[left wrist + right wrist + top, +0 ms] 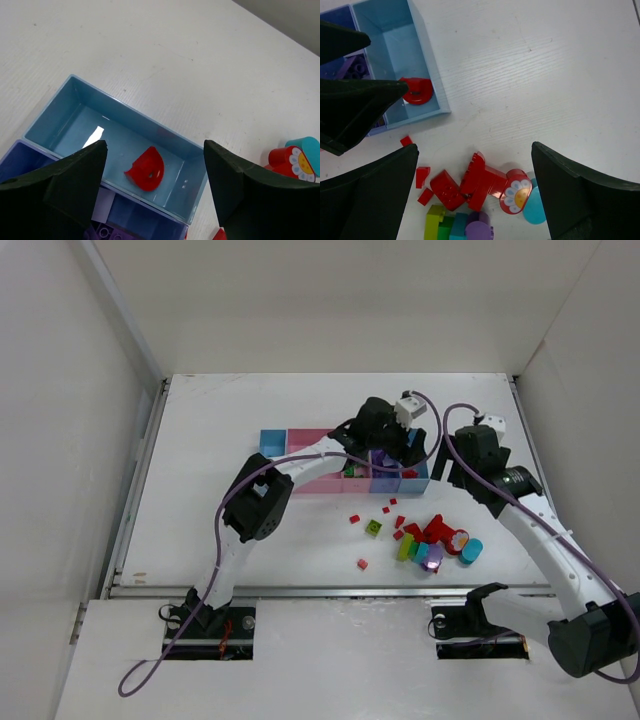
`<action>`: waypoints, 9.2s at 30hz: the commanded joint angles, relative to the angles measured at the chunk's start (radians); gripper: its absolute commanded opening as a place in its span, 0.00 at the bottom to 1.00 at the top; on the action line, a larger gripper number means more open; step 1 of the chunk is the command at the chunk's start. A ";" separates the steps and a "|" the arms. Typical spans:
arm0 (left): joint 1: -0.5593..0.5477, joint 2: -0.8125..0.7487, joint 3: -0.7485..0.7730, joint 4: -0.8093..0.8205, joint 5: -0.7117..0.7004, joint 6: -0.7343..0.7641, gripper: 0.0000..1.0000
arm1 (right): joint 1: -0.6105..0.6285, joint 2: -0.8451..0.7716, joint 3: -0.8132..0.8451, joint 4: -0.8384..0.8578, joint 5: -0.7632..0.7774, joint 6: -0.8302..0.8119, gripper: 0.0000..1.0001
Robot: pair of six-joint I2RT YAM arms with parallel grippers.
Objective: Sort the legos into containers by color
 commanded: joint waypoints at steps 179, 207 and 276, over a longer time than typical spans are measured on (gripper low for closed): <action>-0.096 -0.318 -0.367 -0.615 -0.201 0.449 0.00 | 0.083 0.249 0.315 0.240 -0.326 -0.143 0.85; -0.055 -0.019 0.109 -0.136 -0.166 0.306 0.14 | 0.044 -0.017 0.180 0.262 0.082 -0.017 0.87; 0.356 -1.679 -1.381 -0.112 -0.420 -0.122 0.62 | 0.696 0.566 -0.078 0.087 -0.409 -0.039 0.47</action>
